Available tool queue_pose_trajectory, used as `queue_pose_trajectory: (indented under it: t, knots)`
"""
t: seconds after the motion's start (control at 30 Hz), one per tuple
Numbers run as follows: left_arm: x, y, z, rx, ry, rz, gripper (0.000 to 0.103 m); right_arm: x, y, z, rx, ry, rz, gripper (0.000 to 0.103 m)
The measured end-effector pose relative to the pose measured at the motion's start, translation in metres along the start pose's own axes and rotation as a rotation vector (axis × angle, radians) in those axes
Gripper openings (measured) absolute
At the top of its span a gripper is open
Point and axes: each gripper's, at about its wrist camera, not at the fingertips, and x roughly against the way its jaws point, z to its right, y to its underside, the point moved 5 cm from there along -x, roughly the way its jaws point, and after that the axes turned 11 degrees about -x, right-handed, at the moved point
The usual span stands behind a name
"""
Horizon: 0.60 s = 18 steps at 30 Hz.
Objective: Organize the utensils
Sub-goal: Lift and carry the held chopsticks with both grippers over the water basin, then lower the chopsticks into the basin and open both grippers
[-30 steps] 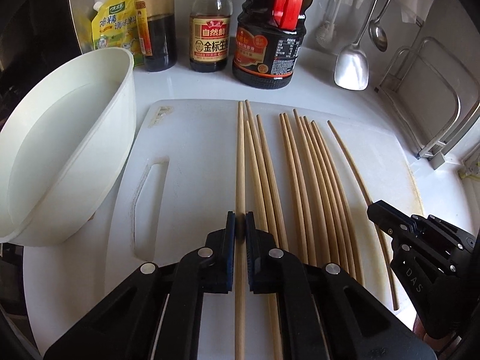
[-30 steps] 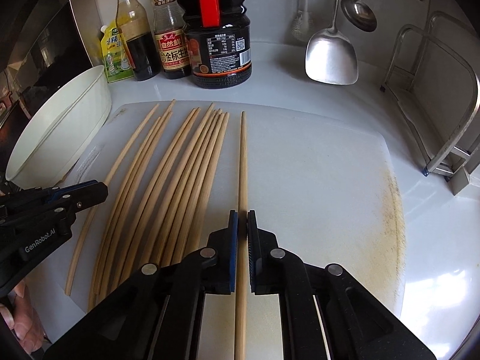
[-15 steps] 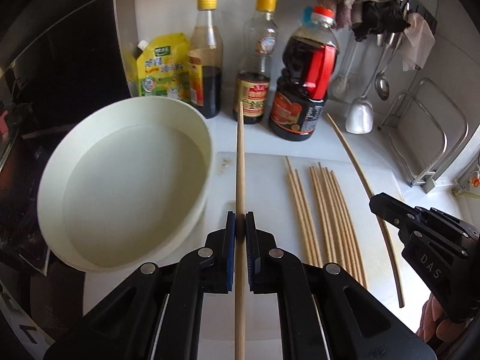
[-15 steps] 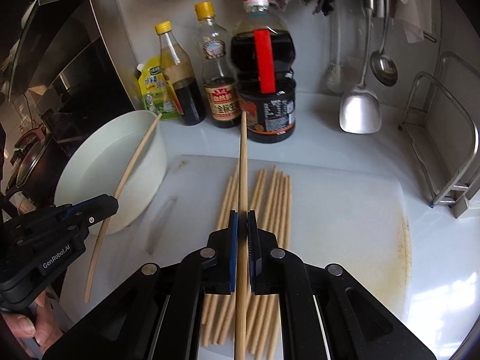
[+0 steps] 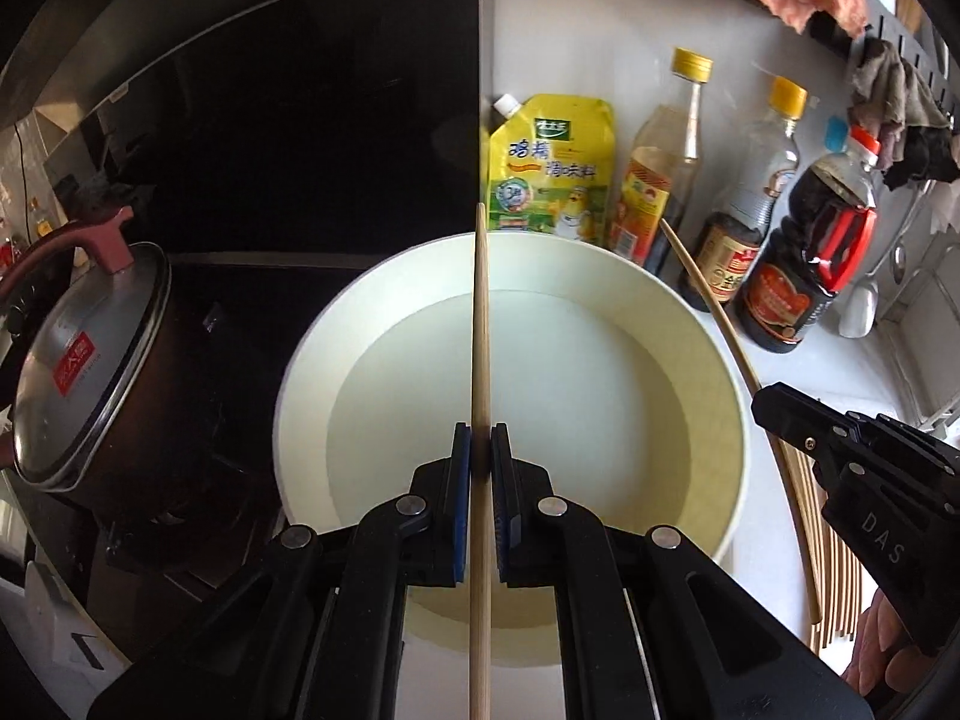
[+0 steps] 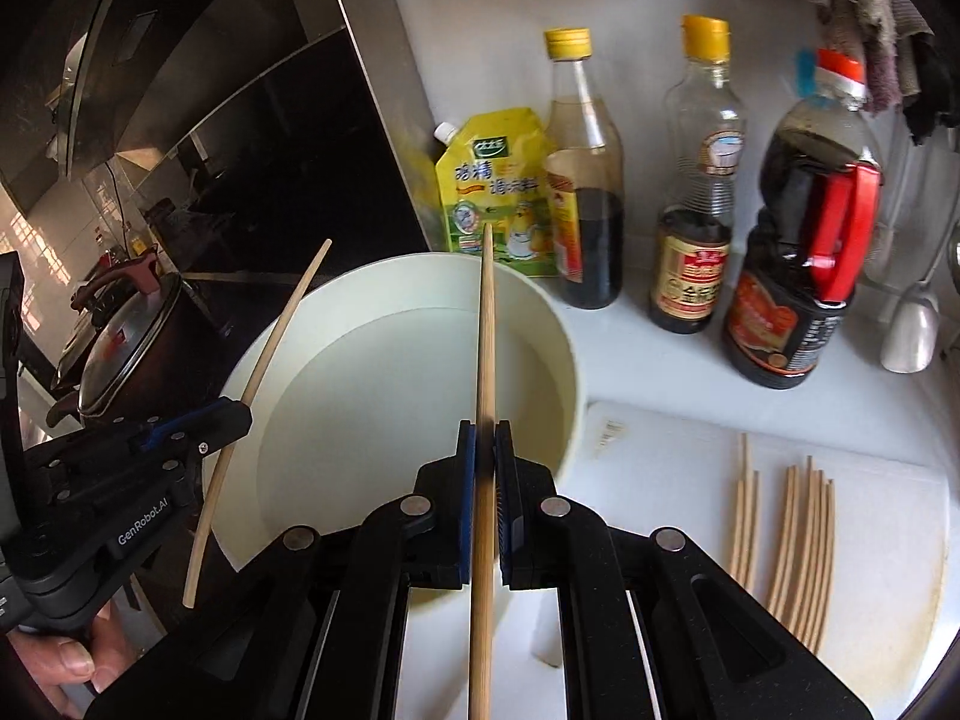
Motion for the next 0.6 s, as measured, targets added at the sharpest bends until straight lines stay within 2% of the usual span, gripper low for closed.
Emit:
queue_pose_trajectory:
  t: [0.23,0.6]
  knots:
    - [-0.042,0.002,-0.022,-0.006,0.040,-0.050,0.007,-0.056,-0.002,-0.027,-0.014,0.026,-0.071,0.006]
    - [-0.083,0.008,-0.027,-0.023,0.087,-0.121,0.007,-0.101,0.003,-0.027,-0.056,0.081,-0.161,0.006]
